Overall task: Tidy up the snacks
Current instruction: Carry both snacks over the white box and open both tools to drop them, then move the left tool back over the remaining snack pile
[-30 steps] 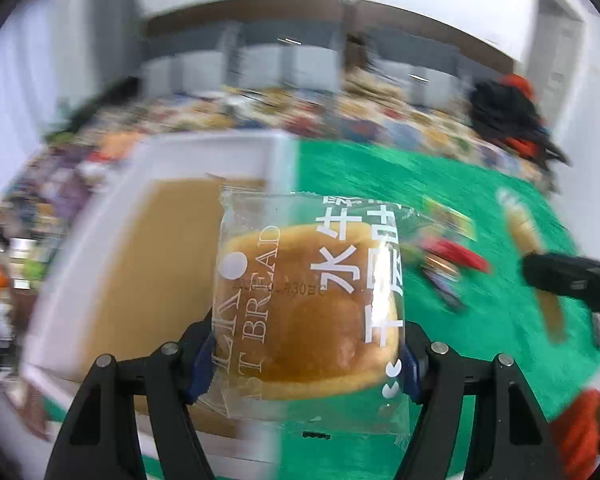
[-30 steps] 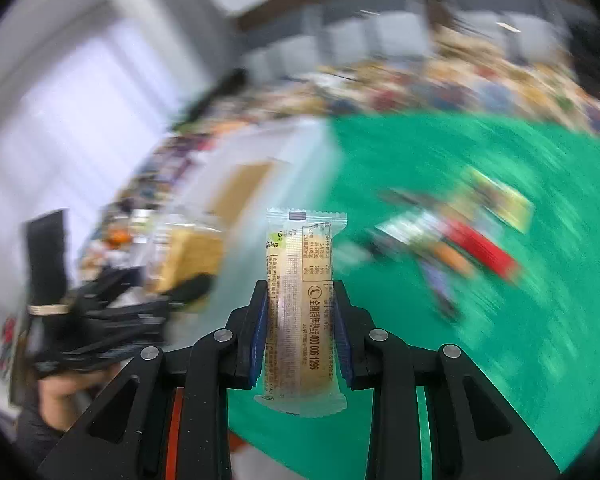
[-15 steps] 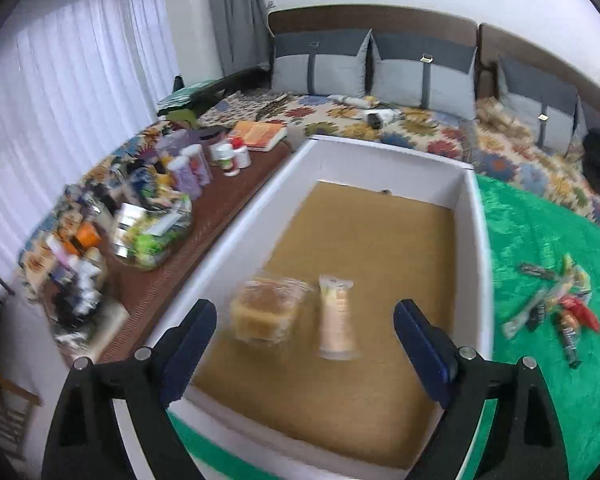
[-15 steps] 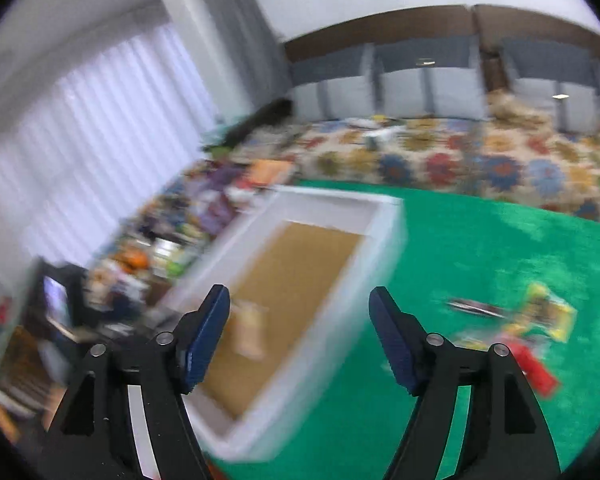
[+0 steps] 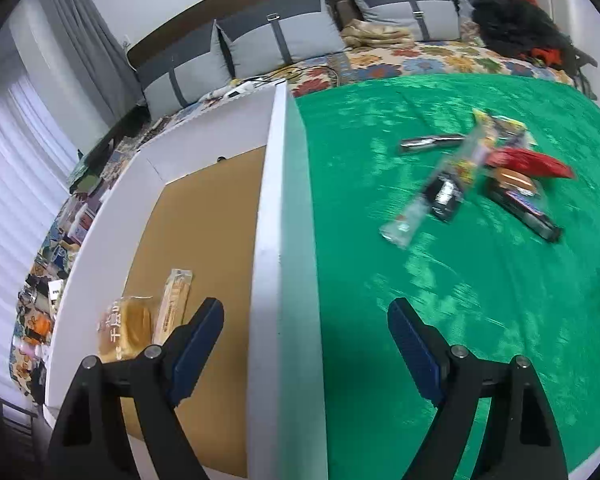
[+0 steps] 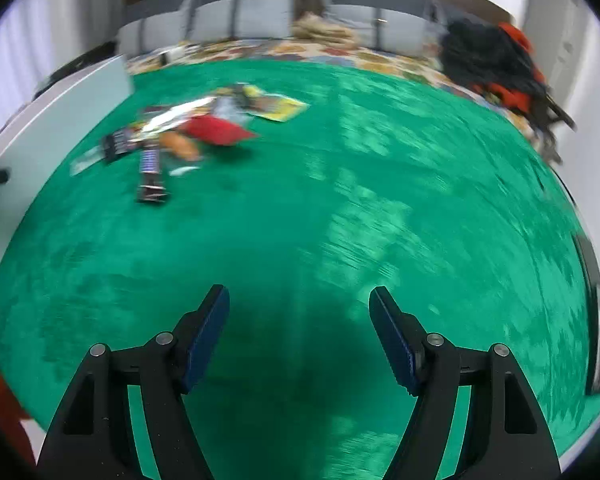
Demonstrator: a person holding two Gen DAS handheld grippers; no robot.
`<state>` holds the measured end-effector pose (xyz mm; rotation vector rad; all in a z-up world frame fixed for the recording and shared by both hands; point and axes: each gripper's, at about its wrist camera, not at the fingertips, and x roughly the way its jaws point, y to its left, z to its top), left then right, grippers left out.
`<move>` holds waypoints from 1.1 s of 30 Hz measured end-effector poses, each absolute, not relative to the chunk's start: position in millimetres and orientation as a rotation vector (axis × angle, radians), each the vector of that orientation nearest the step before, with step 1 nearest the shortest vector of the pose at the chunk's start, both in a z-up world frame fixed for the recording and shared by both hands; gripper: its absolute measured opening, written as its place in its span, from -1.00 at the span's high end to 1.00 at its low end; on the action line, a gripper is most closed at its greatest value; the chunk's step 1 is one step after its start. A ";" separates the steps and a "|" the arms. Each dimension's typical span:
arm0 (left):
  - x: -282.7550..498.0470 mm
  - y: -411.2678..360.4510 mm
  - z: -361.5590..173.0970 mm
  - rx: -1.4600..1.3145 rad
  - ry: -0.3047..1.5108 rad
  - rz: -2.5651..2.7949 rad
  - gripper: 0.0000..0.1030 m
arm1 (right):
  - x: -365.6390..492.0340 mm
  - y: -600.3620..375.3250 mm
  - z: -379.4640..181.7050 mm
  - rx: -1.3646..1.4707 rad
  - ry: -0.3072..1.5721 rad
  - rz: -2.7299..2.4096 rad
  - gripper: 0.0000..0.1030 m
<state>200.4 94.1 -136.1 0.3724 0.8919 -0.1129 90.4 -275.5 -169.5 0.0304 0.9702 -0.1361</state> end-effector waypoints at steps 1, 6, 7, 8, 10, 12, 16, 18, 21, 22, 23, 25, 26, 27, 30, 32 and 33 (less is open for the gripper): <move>196.4 92.3 -135.3 0.356 0.896 -0.114 -0.64 | 89.3 -282.8 -173.1 0.046 0.971 -0.156 -0.47; 184.8 86.9 -129.9 0.293 0.880 -0.096 -0.65 | 91.6 -296.7 -189.5 0.053 0.985 -0.224 -0.47; 185.1 87.6 -130.4 0.290 0.884 -0.092 -0.65 | 92.2 -298.7 -193.1 0.053 0.986 -0.234 -0.47; 187.2 88.5 -129.6 0.286 0.885 -0.090 -0.65 | 98.7 -299.5 -196.2 0.059 0.992 -0.243 -0.47; 186.7 92.2 -119.8 0.277 0.843 -0.045 -0.65 | 101.5 -302.3 -197.5 0.088 0.978 -0.239 -0.47; 180.3 93.9 -102.0 0.279 0.756 0.040 -0.66 | 101.7 -305.9 -200.5 0.093 0.970 -0.242 -0.60; 151.3 75.0 -60.8 0.243 0.562 0.092 -1.00 | 101.7 -316.6 -204.9 0.136 0.959 -0.247 -0.79; 138.8 61.0 -54.2 0.196 0.534 0.052 -1.00 | 102.2 -315.6 -205.1 0.127 0.963 -0.255 -0.80; 132.2 39.5 -69.0 0.102 0.630 -0.026 -1.00 | 102.7 -315.6 -205.5 0.127 0.964 -0.256 -0.80; 132.1 31.5 -83.4 0.048 0.690 -0.058 -1.00 | 102.7 -315.7 -205.4 0.126 0.964 -0.256 -0.80; 132.6 25.4 -96.7 0.015 0.735 -0.082 -1.00 | 102.8 -316.4 -205.8 0.127 0.963 -0.255 -0.81; 138.3 4.5 -138.1 -0.016 0.869 -0.129 -1.00 | 102.9 -316.5 -205.7 0.128 0.964 -0.254 -0.81; 141.0 -5.0 -155.5 -0.006 0.915 -0.140 -1.00 | 102.8 -316.3 -206.1 0.128 0.964 -0.254 -0.82; 143.2 -13.9 -170.2 0.007 0.949 -0.150 -1.00 | 102.8 -316.6 -205.9 0.129 0.964 -0.254 -0.82; 154.2 -32.6 -200.9 0.052 1.008 -0.173 -1.00 | 103.3 -316.7 -206.7 0.130 0.964 -0.254 -0.82; 160.5 -42.2 -210.1 0.082 1.014 -0.175 -1.00 | 103.6 -316.5 -206.9 0.128 0.965 -0.254 -0.82; 163.6 -48.0 -213.8 0.108 1.007 -0.173 -1.00 | 103.5 -316.6 -206.9 0.128 0.965 -0.254 -0.82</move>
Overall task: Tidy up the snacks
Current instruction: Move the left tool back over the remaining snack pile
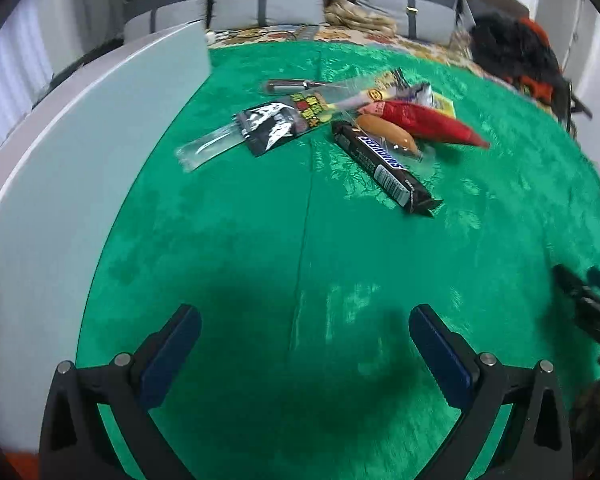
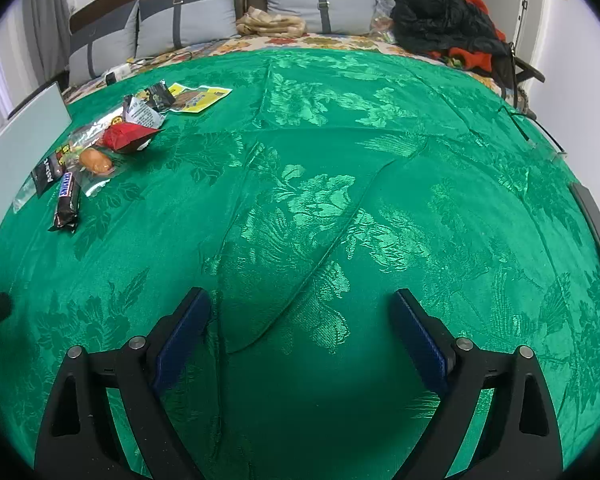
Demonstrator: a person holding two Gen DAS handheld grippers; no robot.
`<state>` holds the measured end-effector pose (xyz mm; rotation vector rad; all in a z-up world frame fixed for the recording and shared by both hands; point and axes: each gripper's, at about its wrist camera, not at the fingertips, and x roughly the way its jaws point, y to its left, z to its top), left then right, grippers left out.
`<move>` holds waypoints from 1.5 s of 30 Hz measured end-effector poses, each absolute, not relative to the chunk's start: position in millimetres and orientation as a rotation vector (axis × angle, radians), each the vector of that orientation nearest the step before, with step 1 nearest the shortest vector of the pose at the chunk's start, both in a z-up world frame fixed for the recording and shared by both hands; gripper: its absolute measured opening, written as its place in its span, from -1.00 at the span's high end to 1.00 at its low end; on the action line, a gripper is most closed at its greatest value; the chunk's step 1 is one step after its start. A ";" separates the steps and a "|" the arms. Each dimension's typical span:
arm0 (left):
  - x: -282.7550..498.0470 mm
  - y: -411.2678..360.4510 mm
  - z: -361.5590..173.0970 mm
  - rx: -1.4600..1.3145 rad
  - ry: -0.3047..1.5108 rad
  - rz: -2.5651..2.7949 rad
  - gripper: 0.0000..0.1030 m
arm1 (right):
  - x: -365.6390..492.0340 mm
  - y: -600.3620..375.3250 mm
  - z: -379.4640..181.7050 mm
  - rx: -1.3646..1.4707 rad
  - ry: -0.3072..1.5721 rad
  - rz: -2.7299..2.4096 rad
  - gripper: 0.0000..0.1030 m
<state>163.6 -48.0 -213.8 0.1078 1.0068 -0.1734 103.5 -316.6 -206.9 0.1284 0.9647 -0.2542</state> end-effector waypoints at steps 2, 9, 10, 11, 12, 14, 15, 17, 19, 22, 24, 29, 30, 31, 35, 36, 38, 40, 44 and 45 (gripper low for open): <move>173.0 -56.5 -219.2 0.157 1.001 -0.169 -1.00 | 103.3 -316.8 -206.8 0.130 0.964 -0.253 -0.83; 186.4 -54.8 -229.5 0.086 0.974 -0.191 -1.00 | 103.1 -316.6 -207.3 0.131 0.965 -0.251 -0.84; 184.8 -54.4 -230.4 0.087 0.965 -0.192 -1.00 | 103.1 -316.6 -207.3 0.131 0.965 -0.251 -0.84; 183.8 -52.9 -230.9 0.084 0.958 -0.192 -1.00 | 103.0 -316.7 -207.2 0.132 0.965 -0.250 -0.84; 182.9 -52.8 -231.2 0.083 0.954 -0.187 -1.00 | 103.0 -316.6 -207.1 0.133 0.965 -0.250 -0.84; 181.4 -52.2 -232.4 0.080 0.951 -0.187 -1.00 | 102.9 -316.6 -207.3 0.133 0.965 -0.249 -0.84; 180.6 -51.2 -232.2 0.079 0.952 -0.188 -1.00 | 102.9 -316.8 -207.2 0.133 0.965 -0.249 -0.84; 181.7 -51.3 -231.1 0.079 0.952 -0.188 -1.00 | 102.9 -316.6 -207.3 0.132 0.965 -0.250 -0.85; 181.6 -51.4 -232.0 0.081 0.952 -0.187 -1.00 | 102.7 -316.7 -207.1 0.132 0.966 -0.250 -0.85; 181.6 -51.5 -231.4 0.080 0.952 -0.188 -1.00 | 102.6 -317.0 -207.4 0.133 0.966 -0.249 -0.85; 181.7 -51.4 -231.5 0.080 0.952 -0.188 -1.00 | 102.5 -316.8 -207.3 0.133 0.966 -0.250 -0.85; 181.7 -51.7 -231.6 0.081 0.953 -0.188 -1.00 | 102.6 -316.8 -207.2 0.133 0.966 -0.250 -0.85; 181.8 -51.8 -231.9 0.081 0.953 -0.188 -1.00 | 102.6 -316.8 -207.2 0.133 0.966 -0.250 -0.85; 181.7 -51.7 -232.6 0.081 0.953 -0.188 -1.00 | 102.6 -316.8 -207.1 0.133 0.966 -0.250 -0.85; 182.0 -51.8 -231.8 0.081 0.953 -0.189 -1.00 | 102.3 -316.9 -207.1 0.134 0.967 -0.249 -0.87; 182.0 -52.0 -231.9 0.081 0.953 -0.189 -1.00 | 102.5 -316.6 -207.0 0.133 0.967 -0.250 -0.87; 182.0 -51.9 -232.1 0.081 0.953 -0.188 -1.00 | 102.5 -316.6 -207.0 0.134 0.967 -0.249 -0.87; 182.2 -52.1 -233.1 0.081 0.953 -0.190 -1.00 | 102.2 -316.9 -207.0 0.137 0.967 -0.248 -0.87; 180.4 -52.5 -231.0 0.082 0.953 -0.190 -1.00 | 102.5 -316.7 -207.0 0.135 0.968 -0.249 -0.87; 180.4 -52.3 -231.2 0.082 0.953 -0.190 -1.00 | 102.5 -316.7 -207.0 0.135 0.968 -0.249 -0.87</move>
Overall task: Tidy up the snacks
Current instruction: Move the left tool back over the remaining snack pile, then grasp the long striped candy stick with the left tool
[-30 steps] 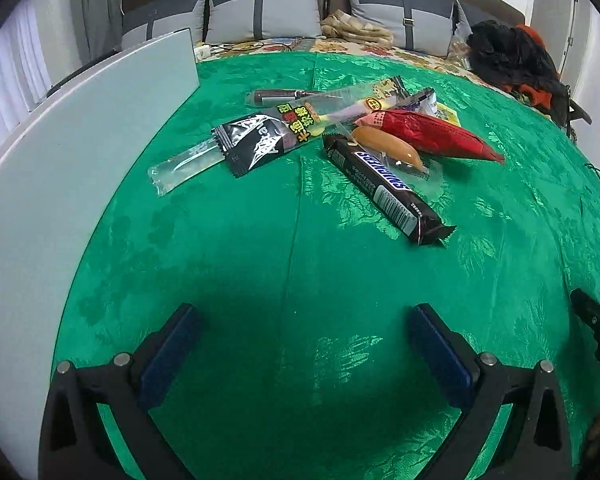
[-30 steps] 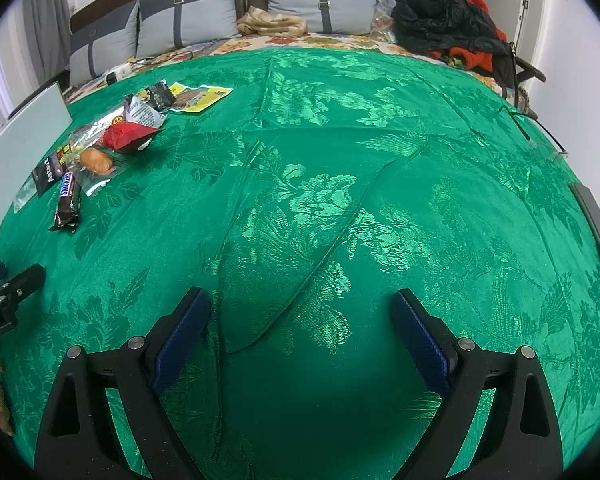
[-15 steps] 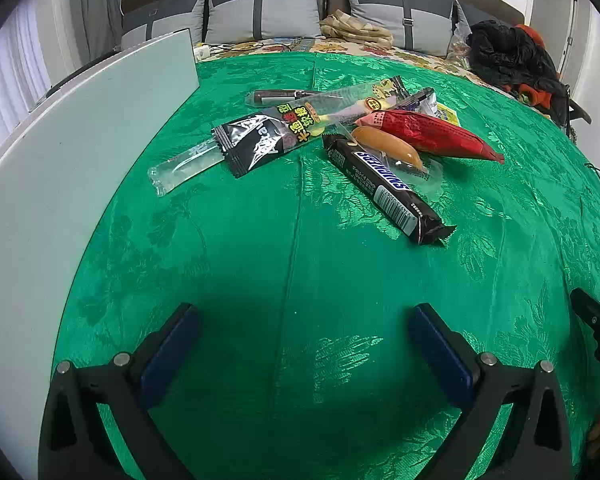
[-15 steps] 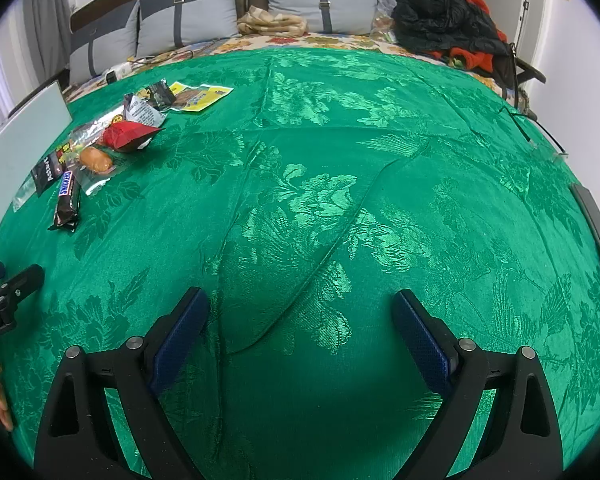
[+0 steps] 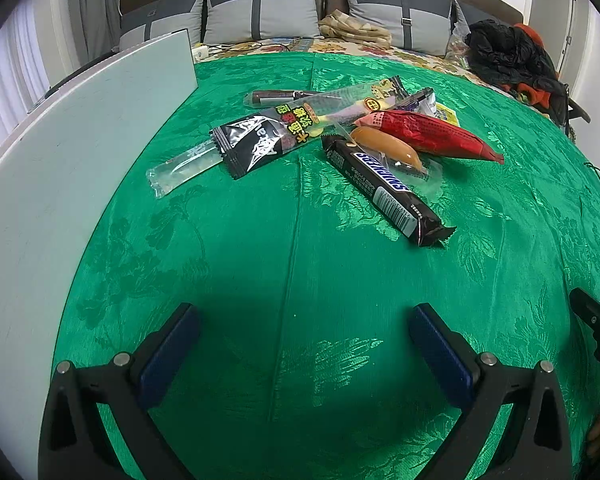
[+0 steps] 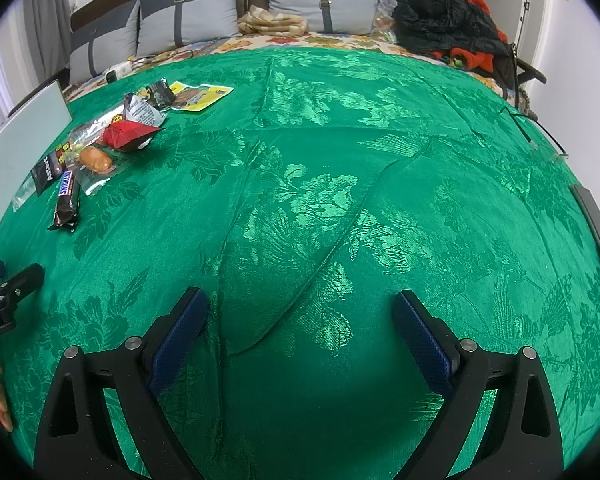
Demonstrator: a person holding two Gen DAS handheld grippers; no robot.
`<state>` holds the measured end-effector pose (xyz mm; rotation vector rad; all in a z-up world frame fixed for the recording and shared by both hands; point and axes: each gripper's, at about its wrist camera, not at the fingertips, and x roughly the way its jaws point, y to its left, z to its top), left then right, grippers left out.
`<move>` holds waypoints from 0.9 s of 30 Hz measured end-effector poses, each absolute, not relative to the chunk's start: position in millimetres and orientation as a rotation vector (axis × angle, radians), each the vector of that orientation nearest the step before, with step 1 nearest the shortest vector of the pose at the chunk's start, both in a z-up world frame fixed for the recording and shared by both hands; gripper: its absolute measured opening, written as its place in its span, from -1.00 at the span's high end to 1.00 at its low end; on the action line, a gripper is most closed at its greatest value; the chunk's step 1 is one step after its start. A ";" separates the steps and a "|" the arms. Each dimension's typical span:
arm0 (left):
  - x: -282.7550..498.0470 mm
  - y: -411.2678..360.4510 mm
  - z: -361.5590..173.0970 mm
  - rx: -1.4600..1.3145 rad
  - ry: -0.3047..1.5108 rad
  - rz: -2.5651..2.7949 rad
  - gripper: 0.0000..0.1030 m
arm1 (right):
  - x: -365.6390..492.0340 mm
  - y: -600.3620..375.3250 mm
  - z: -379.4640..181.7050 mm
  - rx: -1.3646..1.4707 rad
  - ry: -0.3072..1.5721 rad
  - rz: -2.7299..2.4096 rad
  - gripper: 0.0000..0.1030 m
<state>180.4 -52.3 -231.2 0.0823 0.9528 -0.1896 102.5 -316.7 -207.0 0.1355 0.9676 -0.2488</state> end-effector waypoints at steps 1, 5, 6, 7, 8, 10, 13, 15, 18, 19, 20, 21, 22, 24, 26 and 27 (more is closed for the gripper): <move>180.6 -52.4 -231.2 0.082 0.953 -0.190 -1.00 | 102.6 -316.8 -207.0 0.135 0.968 -0.249 -0.87; 180.5 -52.1 -231.2 0.082 0.953 -0.190 -1.00 | 102.6 -316.8 -207.1 0.136 0.968 -0.249 -0.87; 180.3 -51.8 -231.4 0.083 0.953 -0.189 -1.00 | 102.6 -316.9 -207.0 0.136 0.968 -0.249 -0.87; 180.0 -51.3 -232.0 0.083 0.953 -0.189 -1.00 | 102.5 -317.0 -207.0 0.136 0.968 -0.248 -0.87; 181.0 -52.1 -231.8 0.083 0.954 -0.188 -1.00 | 102.5 -316.9 -207.0 0.136 0.968 -0.248 -0.87; 180.7 -53.3 -231.2 0.085 0.954 -0.187 -1.00 | 102.5 -316.9 -206.9 0.136 0.968 -0.249 -0.87; 184.4 -54.1 -229.2 0.089 0.956 -0.196 -1.00 | 102.4 -317.0 -206.9 0.136 0.968 -0.248 -0.87; 184.7 -53.5 -227.9 0.104 0.967 -0.216 -1.00 | 102.4 -317.1 -206.8 0.136 0.968 -0.248 -0.87; 193.6 -51.0 -223.5 0.157 1.073 -0.266 -1.00 | 102.3 -317.0 -206.8 0.137 0.968 -0.248 -0.87; 197.7 -49.9 -219.5 0.171 1.093 -0.278 -1.00 | 102.3 -317.3 -206.8 0.137 0.969 -0.248 -0.87; 202.1 -47.9 -213.1 0.182 1.096 -0.297 -0.99 | 102.3 -317.3 -206.8 0.137 0.969 -0.248 -0.87; 210.4 -44.1 -198.6 0.193 1.072 -0.327 -1.00 | 102.2 -317.3 -206.7 0.137 0.969 -0.248 -0.87; 217.5 -41.6 -187.5 0.205 1.048 -0.339 -1.00 | 102.3 -317.1 -206.7 0.137 0.969 -0.248 -0.87; 237.6 -37.2 -166.0 0.241 1.006 -0.354 -1.00 | 102.2 -317.2 -206.7 0.137 0.969 -0.248 -0.87; 263.7 -34.2 -154.6 0.280 1.010 -0.368 -1.00 | 102.2 -317.3 -206.7 0.137 0.969 -0.248 -0.87; 275.6 -33.4 -152.6 0.299 1.013 -0.374 -0.99 | 102.2 -317.2 -206.6 0.137 0.969 -0.248 -0.87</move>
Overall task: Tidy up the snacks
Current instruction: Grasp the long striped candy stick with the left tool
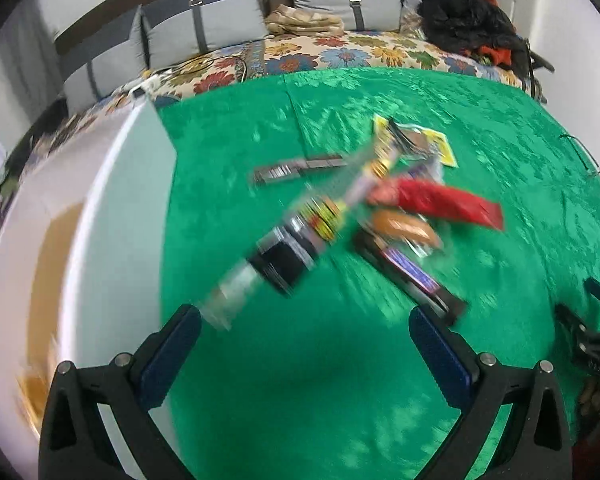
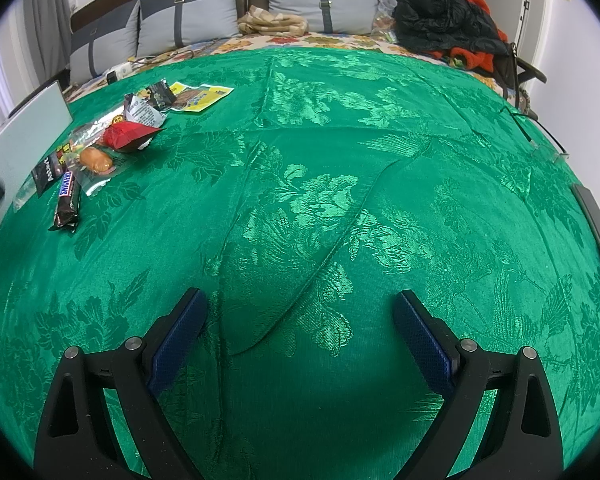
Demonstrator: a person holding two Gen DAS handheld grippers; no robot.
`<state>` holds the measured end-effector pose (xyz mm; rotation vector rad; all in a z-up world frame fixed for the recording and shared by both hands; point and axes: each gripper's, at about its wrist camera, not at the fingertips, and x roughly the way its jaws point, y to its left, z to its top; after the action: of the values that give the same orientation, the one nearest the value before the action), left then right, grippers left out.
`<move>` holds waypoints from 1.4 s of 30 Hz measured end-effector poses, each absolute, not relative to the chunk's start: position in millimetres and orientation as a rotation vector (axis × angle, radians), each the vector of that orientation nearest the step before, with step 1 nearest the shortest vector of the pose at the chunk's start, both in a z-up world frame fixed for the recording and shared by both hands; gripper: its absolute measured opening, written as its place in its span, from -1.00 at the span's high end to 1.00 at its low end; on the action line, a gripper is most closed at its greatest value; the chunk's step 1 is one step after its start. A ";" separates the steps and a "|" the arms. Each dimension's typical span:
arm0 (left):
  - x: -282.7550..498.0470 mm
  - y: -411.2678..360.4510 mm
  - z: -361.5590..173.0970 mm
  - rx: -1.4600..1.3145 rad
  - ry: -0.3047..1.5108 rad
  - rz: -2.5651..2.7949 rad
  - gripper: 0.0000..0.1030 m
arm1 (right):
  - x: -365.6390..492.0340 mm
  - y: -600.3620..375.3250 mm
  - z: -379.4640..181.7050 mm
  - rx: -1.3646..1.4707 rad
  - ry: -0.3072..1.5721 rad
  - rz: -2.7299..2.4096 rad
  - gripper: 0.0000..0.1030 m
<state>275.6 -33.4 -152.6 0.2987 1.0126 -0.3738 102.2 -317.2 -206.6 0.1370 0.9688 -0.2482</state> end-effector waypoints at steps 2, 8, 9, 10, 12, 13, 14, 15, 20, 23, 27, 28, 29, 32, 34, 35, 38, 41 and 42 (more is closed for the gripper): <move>296.3 -36.3 -155.6 0.365 1.001 -0.367 -0.99 | 102.3 -317.4 -206.6 0.137 0.969 -0.248 -0.87; 336.9 -52.9 -185.0 0.417 1.058 -0.394 -0.64 | 102.2 -317.4 -206.5 0.138 0.969 -0.248 -0.87; 340.9 -58.4 -191.6 0.422 1.075 -0.405 -0.64 | 102.2 -317.3 -206.4 0.138 0.969 -0.248 -0.87; 347.8 -63.5 -202.0 0.436 1.109 -0.411 -0.64 | 102.2 -317.4 -206.5 0.138 0.969 -0.248 -0.87; 351.6 -68.0 -215.6 0.430 1.152 -0.421 -0.39 | 102.1 -317.4 -206.4 0.138 0.969 -0.248 -0.87; 352.8 -65.5 -213.8 0.380 1.143 -0.437 -0.31 | 102.1 -317.4 -206.4 0.138 0.969 -0.248 -0.87; 354.0 -62.8 -212.8 0.336 1.151 -0.421 -0.04 | 102.0 -317.4 -206.3 0.138 0.969 -0.248 -0.87; 353.2 -60.8 -211.2 0.312 1.151 -0.411 0.08 | 101.9 -317.4 -206.3 0.138 0.969 -0.248 -0.87; 312.4 -67.9 -203.2 0.214 1.154 -0.492 0.54 | 102.1 -317.5 -206.8 0.138 0.970 -0.248 -0.87; 278.9 -80.6 -203.7 0.187 1.163 -0.557 0.53 | 102.0 -317.6 -206.7 0.138 0.969 -0.248 -0.87; 227.8 -91.7 -202.6 0.111 1.195 -0.652 0.52 | 102.0 -317.5 -206.6 0.138 0.969 -0.248 -0.87; 219.0 -92.3 -202.2 0.099 1.200 -0.666 0.52 | 102.0 -317.5 -206.7 0.138 0.969 -0.248 -0.87; 210.5 -91.7 -201.8 0.091 1.200 -0.671 0.46 | 102.0 -317.5 -206.7 0.138 0.969 -0.248 -0.87; 179.2 -80.3 -197.6 0.065 1.184 -0.648 -0.35 | 101.9 -317.5 -206.7 0.138 0.969 -0.248 -0.87; 164.3 -64.9 -193.0 0.052 1.150 -0.602 -0.61 | 101.9 -317.6 -206.7 0.138 0.969 -0.248 -0.87; 158.0 -59.6 -191.6 0.047 1.141 -0.593 -0.61 | 101.8 -317.7 -206.7 0.138 0.969 -0.248 -0.87; 155.9 -37.5 -183.6 0.028 1.137 -0.552 -0.61 | 101.8 -317.7 -206.6 0.138 0.969 -0.248 -0.87; 165.4 -20.0 -171.6 0.062 1.116 -0.508 -0.61 | 101.7 -317.8 -206.6 0.138 0.969 -0.248 -0.87; 169.7 -17.0 -169.8 0.076 1.110 -0.497 -0.61 | 101.8 -317.6 -206.6 0.138 0.969 -0.248 -0.87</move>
<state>169.7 -17.0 -169.8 0.0757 1.1099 -0.4965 101.8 -317.6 -206.6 0.1380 0.9694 -0.2477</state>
